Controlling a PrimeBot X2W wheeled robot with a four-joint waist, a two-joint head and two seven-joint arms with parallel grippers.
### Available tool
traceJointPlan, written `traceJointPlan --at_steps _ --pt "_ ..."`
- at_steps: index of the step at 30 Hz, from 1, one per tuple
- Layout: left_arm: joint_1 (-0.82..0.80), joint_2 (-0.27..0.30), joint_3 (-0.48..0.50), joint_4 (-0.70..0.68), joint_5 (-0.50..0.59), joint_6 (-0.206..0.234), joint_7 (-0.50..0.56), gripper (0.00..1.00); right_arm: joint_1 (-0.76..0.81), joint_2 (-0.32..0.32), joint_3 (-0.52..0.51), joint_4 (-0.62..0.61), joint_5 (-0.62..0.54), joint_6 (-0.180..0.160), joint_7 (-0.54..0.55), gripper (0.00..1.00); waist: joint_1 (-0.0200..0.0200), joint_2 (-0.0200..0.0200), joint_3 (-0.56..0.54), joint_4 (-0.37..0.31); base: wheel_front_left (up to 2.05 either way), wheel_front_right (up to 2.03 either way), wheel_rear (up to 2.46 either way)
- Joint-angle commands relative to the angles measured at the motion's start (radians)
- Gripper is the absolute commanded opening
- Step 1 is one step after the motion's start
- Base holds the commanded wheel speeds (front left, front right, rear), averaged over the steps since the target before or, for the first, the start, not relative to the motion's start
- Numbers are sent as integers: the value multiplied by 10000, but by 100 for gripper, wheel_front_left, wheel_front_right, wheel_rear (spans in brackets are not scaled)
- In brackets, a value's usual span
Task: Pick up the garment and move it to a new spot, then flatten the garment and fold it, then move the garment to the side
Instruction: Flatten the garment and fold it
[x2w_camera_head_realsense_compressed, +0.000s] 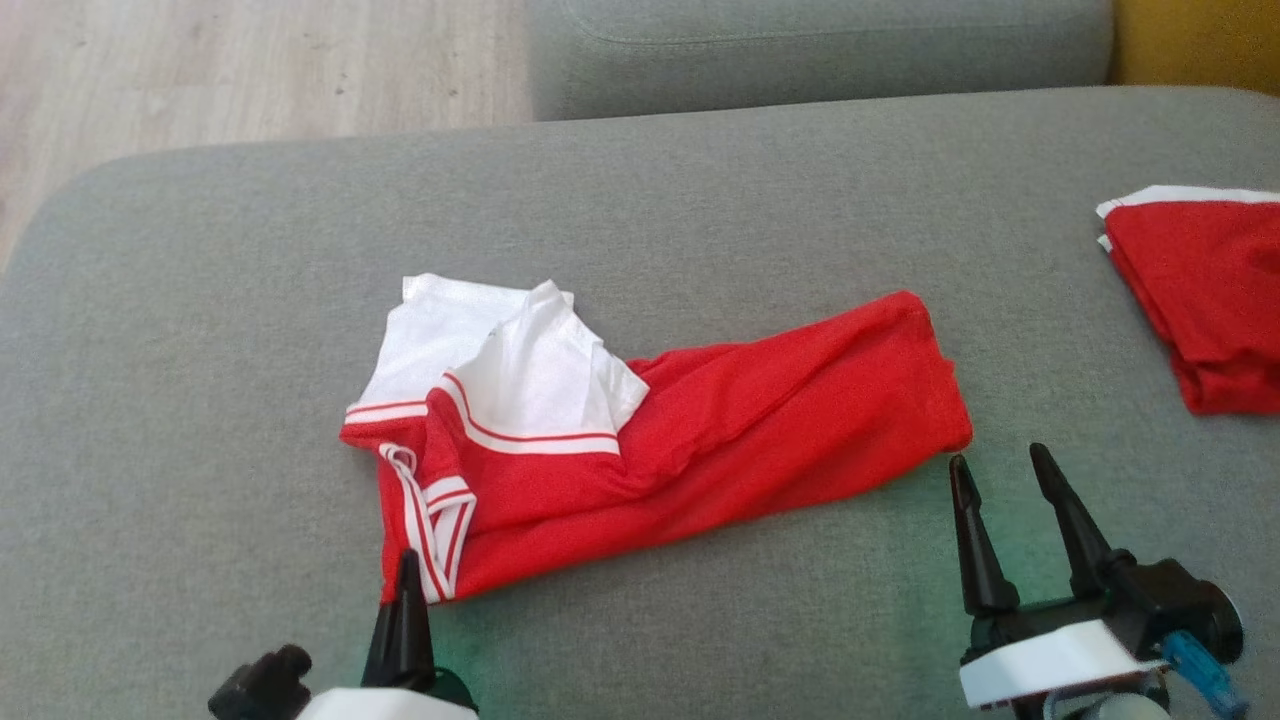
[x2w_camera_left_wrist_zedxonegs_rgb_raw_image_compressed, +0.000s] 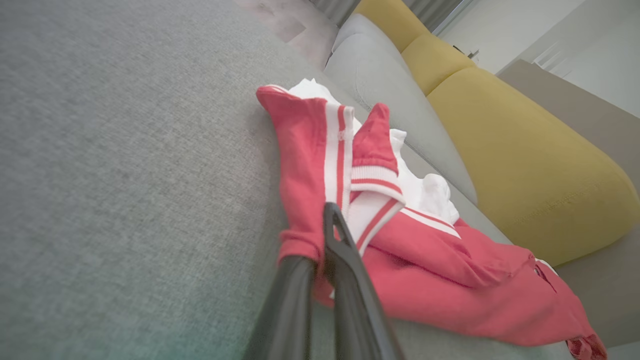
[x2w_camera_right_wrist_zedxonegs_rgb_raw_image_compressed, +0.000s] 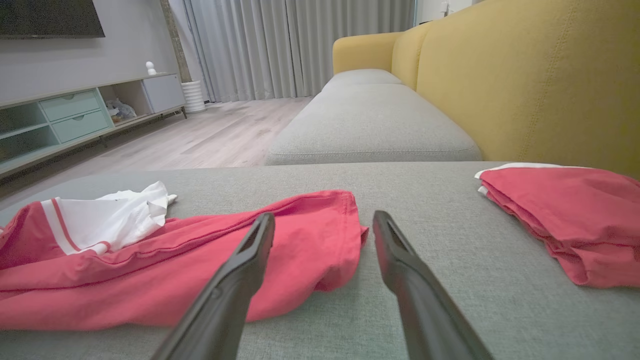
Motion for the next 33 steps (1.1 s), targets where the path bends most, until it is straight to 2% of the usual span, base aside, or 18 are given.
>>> traceJointPlan --at_steps 1,2,3,6,8,13,15,16,18,22,25,26,30,33 --pt "-147 -71 418 -421 199 -66 -67 19 25 -66 223 -259 -46 -7 -38 100 1 0 -67 115 0 0 0" --pt "4 -101 475 -467 257 -72 -67 91 38 -66 250 -249 -59 -7 -38 100 1 0 -80 147 0 0 0" --pt "103 -120 567 -561 384 -73 -67 100 47 -66 275 -245 -71 -7 -38 100 1 0 -88 175 0 0 0" --pt "252 -134 867 -1004 1111 -6 -67 100 62 -66 308 -256 -109 -7 -38 100 1 0 -72 234 0 0 0" --pt "181 87 1159 -1440 1870 92 -67 100 53 -66 272 -293 -149 -7 -38 100 1 0 12 302 0 0 0" --pt "-619 1275 1930 -2102 3182 241 -61 100 -97 -66 306 -285 -374 -7 -38 100 1 0 393 435 0 0 0" --pt "-1242 1939 1798 -2240 3746 204 159 100 -225 -66 316 -303 -448 -7 -38 100 1 0 596 462 0 0 0" --pt "-1242 1939 1798 -2240 3746 204 159 100 -225 -66 316 -303 -448 -7 -38 100 1 0 596 462 0 0 0" --pt "-1996 2459 1504 -2388 4003 71 603 100 -342 -66 319 -308 -514 -7 -38 100 1 0 797 465 0 0 0" --pt "-3710 3383 26 -2681 3814 -135 1868 100 -592 -66 379 -346 -656 -7 -38 100 1 0 1221 379 0 0 0" --pt "-5065 4270 -1917 -2884 2635 -147 2878 100 -827 -67 506 -327 -728 -7 -38 100 1 0 1507 197 0 0 0" --pt "-5959 4643 -2802 -2786 1730 -149 3273 100 -989 -75 564 -310 -754 -7 -38 100 1 0 1703 56 0 0 0" --pt "-7473 5146 -4393 -2324 35 -151 4279 100 -1305 -88 661 -332 -757 -7 -38 100 1 0 2118 -284 0 0 0" --pt "-8368 5518 -5414 -1845 -590 -151 4900 100 -1540 -85 648 -359 -733 -7 -38 100 1 0 2431 -569 0 0 0"
